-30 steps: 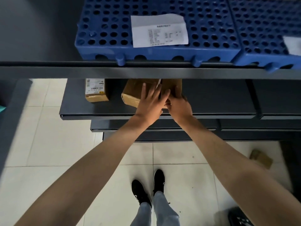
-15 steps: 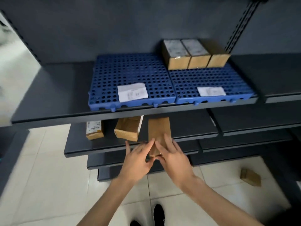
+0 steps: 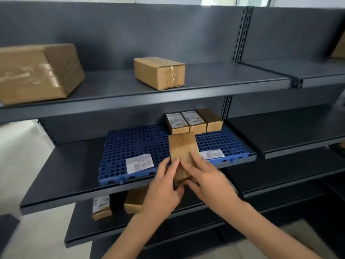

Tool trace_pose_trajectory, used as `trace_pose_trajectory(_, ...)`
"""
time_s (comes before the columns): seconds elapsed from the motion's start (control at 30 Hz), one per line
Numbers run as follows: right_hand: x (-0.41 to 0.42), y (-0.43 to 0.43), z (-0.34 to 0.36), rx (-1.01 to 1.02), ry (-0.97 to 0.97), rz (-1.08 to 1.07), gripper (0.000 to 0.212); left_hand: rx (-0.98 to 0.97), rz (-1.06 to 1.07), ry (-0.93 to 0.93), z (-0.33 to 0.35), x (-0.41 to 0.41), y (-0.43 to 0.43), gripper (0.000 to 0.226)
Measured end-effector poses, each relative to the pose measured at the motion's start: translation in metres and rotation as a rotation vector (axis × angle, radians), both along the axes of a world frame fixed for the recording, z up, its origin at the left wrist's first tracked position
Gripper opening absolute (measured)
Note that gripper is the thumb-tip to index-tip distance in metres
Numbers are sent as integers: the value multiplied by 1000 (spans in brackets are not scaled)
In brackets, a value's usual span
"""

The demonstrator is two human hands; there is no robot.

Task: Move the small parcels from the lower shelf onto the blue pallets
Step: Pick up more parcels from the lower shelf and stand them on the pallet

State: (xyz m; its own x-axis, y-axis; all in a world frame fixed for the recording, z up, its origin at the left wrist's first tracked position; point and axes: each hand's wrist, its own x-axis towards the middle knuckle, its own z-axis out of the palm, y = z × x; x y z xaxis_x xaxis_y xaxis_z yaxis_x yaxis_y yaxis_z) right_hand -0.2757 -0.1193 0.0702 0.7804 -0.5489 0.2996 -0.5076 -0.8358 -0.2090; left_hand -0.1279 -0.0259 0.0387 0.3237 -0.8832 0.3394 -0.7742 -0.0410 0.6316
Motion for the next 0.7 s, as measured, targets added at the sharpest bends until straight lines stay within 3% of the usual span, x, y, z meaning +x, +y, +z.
trace_pose_trajectory(0.17, 18, -74, 21, -1, -69, 39, 57, 5, 31, -79, 17, 17, -78, 73)
trace_pose_trajectory(0.43, 96, -207, 39, 114, -4, 160, 56, 129, 116, -111, 51, 83, -197, 70)
trace_pose_trajectory(0.7, 143, -268, 19, 86, 72, 228, 47, 216, 209, -137, 34, 111, -248, 63)
